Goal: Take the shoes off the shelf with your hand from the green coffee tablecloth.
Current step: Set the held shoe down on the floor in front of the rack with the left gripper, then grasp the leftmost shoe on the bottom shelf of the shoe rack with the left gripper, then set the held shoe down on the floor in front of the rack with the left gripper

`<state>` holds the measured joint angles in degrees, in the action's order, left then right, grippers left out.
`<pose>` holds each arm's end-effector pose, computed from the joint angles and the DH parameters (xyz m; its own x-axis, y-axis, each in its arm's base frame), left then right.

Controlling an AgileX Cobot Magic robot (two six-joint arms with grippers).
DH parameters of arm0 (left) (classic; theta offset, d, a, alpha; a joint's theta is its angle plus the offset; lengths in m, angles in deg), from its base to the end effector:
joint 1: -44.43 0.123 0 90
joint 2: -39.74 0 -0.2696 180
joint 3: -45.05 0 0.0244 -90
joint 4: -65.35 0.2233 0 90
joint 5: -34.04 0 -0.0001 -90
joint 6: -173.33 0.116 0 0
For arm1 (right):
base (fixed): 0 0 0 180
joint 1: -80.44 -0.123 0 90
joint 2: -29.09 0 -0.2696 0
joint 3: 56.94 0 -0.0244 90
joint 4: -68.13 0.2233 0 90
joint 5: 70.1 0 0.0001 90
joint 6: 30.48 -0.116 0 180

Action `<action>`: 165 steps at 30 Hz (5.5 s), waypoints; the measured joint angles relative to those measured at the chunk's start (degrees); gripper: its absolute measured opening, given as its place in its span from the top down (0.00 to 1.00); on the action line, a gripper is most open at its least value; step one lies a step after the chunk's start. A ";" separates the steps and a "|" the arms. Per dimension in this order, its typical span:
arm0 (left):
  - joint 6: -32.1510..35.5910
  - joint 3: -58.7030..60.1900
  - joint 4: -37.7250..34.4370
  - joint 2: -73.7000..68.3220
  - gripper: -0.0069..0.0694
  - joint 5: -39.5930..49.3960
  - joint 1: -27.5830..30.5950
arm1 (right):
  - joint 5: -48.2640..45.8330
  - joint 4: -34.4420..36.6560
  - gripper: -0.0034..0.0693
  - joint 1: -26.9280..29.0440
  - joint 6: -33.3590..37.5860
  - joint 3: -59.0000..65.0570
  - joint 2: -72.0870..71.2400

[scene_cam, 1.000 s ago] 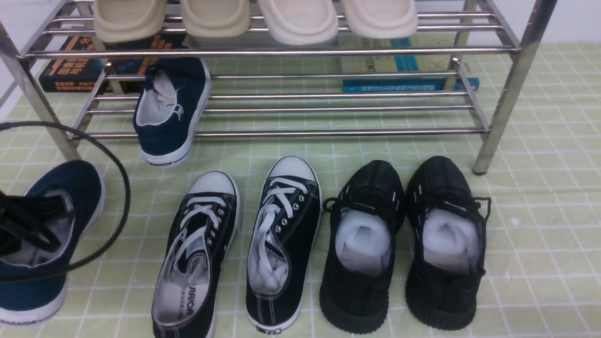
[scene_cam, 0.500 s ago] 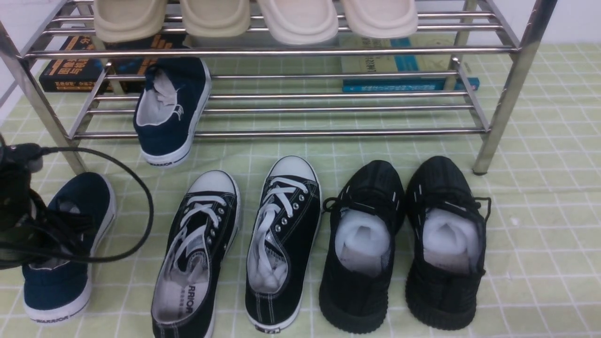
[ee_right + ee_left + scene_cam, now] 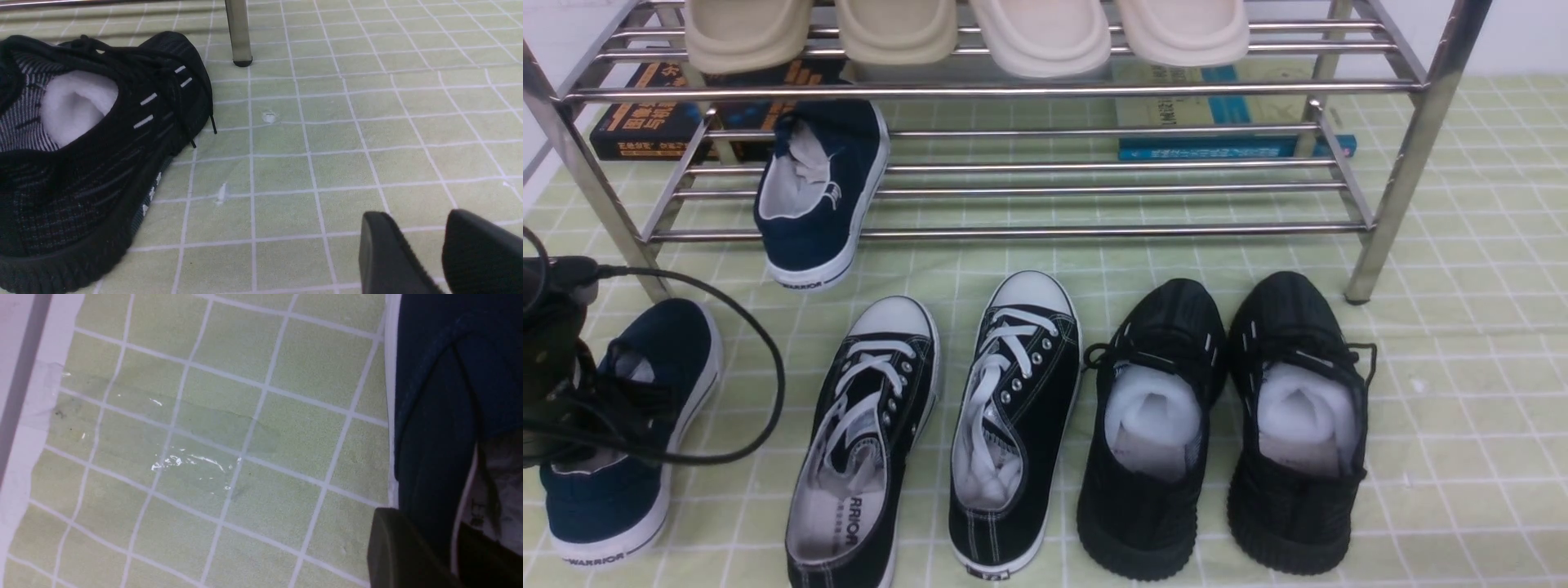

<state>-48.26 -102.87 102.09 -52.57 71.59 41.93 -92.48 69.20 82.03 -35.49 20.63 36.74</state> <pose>0.2543 0.0313 0.1877 -0.8757 -0.1392 -0.4623 -0.2792 0.9272 0.2497 0.0638 -0.0009 0.1666 -0.2983 0.1128 -0.9478 0.0524 0.9934 0.1018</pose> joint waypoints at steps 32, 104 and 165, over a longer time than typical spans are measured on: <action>18.06 -5.16 -37.70 14.69 0.89 18.90 0.00 | 0.00 0.00 0.62 0.00 0.00 0.00 0.00; 21.23 -17.78 -34.79 3.78 0.87 10.53 -0.13 | 0.00 0.00 0.62 0.00 0.00 0.00 0.00; 18.31 -8.06 -34.33 12.69 0.28 7.31 -0.13 | 0.00 0.00 0.62 0.00 0.00 0.00 0.00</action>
<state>-29.95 -110.93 67.77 -39.88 78.91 41.80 -92.48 69.20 82.03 -35.49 20.63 36.74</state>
